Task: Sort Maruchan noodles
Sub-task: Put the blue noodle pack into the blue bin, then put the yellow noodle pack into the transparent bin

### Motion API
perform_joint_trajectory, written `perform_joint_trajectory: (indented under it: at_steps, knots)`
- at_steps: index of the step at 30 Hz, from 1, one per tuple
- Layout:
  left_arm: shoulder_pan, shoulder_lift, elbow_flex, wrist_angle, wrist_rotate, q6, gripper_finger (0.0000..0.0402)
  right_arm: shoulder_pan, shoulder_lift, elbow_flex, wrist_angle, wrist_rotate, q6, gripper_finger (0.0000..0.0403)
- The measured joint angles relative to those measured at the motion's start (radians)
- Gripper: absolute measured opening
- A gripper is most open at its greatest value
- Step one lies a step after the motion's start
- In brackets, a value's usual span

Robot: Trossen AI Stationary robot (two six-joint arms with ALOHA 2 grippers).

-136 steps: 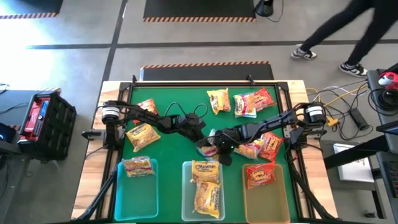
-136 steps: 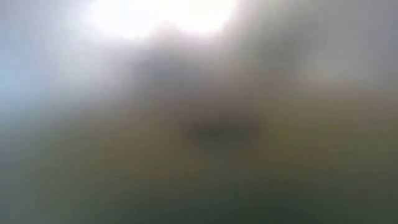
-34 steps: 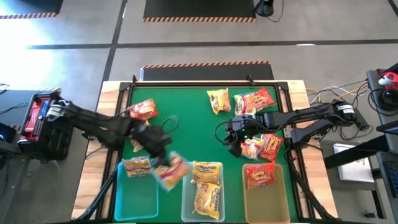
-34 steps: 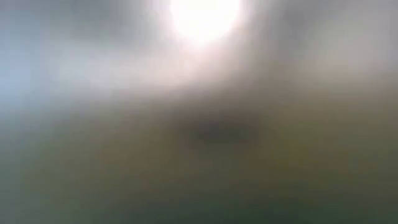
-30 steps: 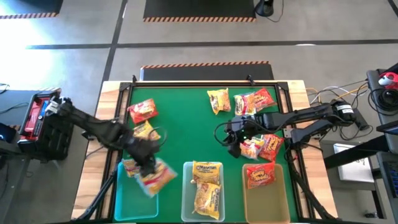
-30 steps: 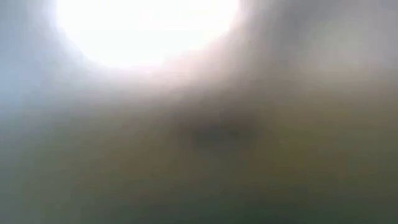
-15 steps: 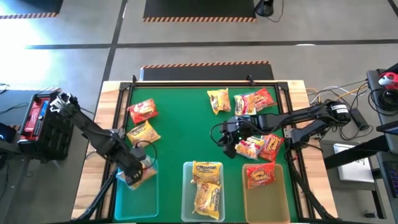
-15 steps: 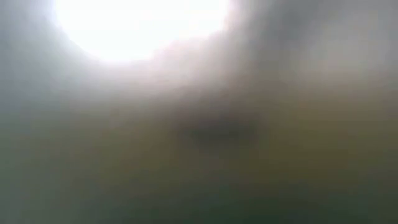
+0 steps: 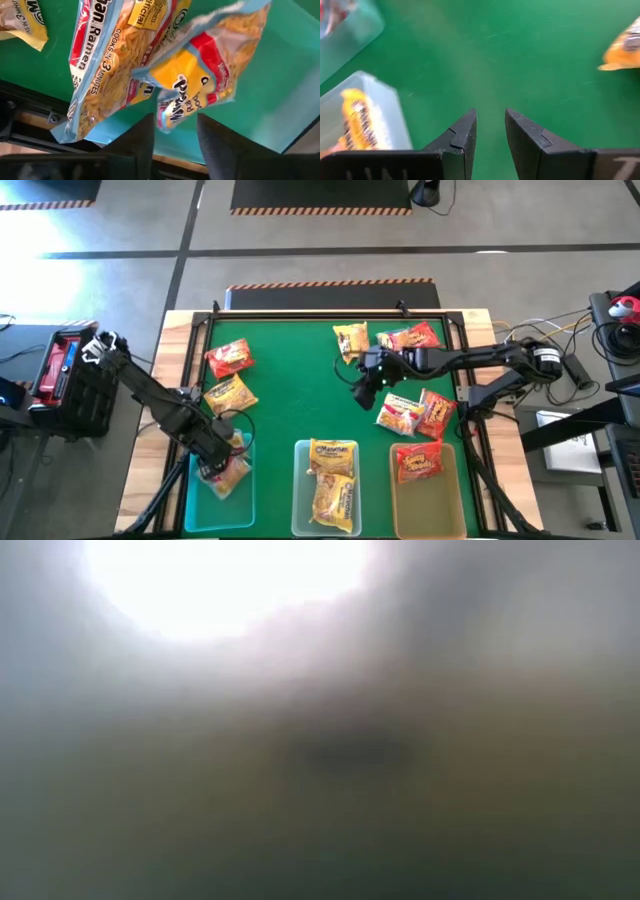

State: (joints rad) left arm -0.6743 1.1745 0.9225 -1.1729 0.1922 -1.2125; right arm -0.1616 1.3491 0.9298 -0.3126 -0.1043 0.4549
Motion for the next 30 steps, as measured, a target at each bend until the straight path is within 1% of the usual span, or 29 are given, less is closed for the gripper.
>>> perform_joint_trajectory:
  at_steps: [3, 6, 8, 11, 13, 15, 17, 19, 20, 21, 23, 25, 27, 28, 30]
  knots:
    - [0.002, -0.011, 0.037, -0.005, -0.038, 0.010, 0.0153, -0.070, -0.001, 0.000, -0.008, 0.000, 0.035, 0.0093]
    - [0.003, -0.022, 0.108, -0.038, -0.152, 0.041, 0.0170, -0.148, 0.001, 0.000, -0.011, 0.000, 0.068, 0.0093]
    - [0.013, -0.024, 0.168, -0.069, -0.271, 0.072, 0.0176, -0.198, 0.001, 0.000, -0.011, 0.000, 0.070, 0.0093]
    - [0.050, -0.026, 0.256, -0.111, -0.506, 0.137, 0.0179, -0.263, 0.001, 0.000, -0.012, -0.005, 0.072, 0.0093]
    - [0.097, -0.027, 0.297, -0.133, -0.642, 0.181, 0.0179, -0.293, 0.001, 0.000, -0.018, -0.008, 0.096, 0.0093]
    - [0.167, -0.028, 0.322, -0.129, -0.742, 0.231, 0.0179, -0.315, 0.001, 0.000, -0.030, -0.010, 0.134, 0.0093]
    - [0.256, -0.030, 0.330, -0.114, -0.795, 0.288, 0.0179, -0.330, 0.001, 0.000, -0.031, -0.010, 0.147, 0.0093]
    - [0.360, -0.031, 0.317, -0.046, -0.801, 0.366, 0.0179, -0.338, 0.001, 0.000, -0.030, -0.010, 0.156, 0.0093]
    - [0.412, -0.031, 0.299, 0.010, -0.784, 0.423, 0.0179, -0.341, 0.006, 0.000, -0.029, -0.008, 0.158, 0.0093]
    - [0.467, -0.031, 0.277, 0.076, -0.746, 0.490, 0.0179, -0.342, 0.012, 0.000, -0.026, -0.008, 0.162, 0.0093]
    - [0.576, -0.031, 0.221, 0.273, -0.618, 0.628, 0.0178, -0.349, 0.033, 0.000, -0.026, -0.003, 0.182, 0.0093]
    - [0.676, -0.031, 0.153, 0.500, -0.460, 0.727, 0.0178, -0.350, 0.067, 0.000, -0.017, 0.000, 0.202, 0.0093]
    - [0.770, -0.023, 0.083, 0.709, -0.318, 0.760, 0.0178, -0.351, 0.106, 0.000, -0.010, 0.000, 0.224, 0.0093]
    - [0.813, -0.017, 0.053, 0.801, -0.267, 0.757, 0.0178, -0.351, 0.125, 0.000, -0.005, 0.000, 0.230, 0.0093]
    - [0.890, 0.000, 0.001, 0.923, -0.213, 0.719, 0.0178, -0.351, 0.168, 0.015, -0.007, 0.000, 0.234, 0.0093]
